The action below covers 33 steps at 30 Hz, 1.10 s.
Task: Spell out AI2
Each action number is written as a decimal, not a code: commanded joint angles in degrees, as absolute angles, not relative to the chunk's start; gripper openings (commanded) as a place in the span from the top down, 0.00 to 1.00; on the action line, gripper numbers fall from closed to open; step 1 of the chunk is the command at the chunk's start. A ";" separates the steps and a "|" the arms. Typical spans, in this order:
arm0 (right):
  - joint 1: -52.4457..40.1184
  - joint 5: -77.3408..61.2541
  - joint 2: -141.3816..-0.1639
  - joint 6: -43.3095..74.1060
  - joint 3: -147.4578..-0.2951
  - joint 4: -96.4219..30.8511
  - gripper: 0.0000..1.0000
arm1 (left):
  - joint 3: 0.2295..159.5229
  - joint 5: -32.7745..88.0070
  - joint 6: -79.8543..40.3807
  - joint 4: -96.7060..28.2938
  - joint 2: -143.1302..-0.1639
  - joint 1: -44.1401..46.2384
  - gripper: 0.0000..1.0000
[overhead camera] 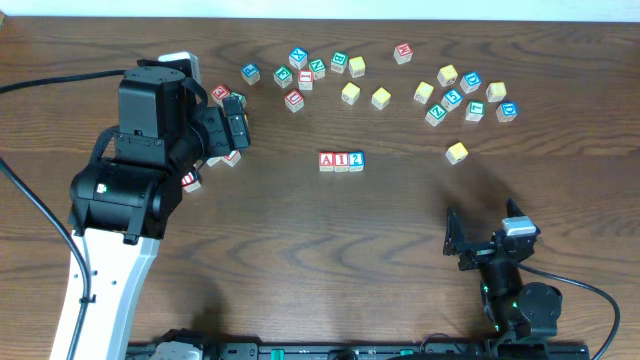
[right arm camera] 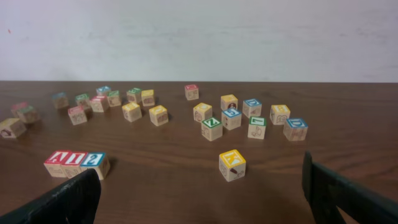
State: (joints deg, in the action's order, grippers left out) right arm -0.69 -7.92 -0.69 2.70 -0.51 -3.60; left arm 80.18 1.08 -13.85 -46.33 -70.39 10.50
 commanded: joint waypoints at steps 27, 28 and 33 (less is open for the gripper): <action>-0.47 -7.68 -0.34 2.04 -0.32 -3.66 0.01 | 81.23 0.36 -13.54 -46.46 -70.63 10.20 0.02; -0.47 -7.68 -0.34 2.07 -0.32 -3.66 0.01 | 81.23 0.36 -13.54 -46.46 -70.63 10.20 0.02; -0.47 -7.68 -0.34 2.07 -0.32 -3.66 0.01 | 80.14 -2.66 -12.08 -45.93 -69.60 9.91 0.02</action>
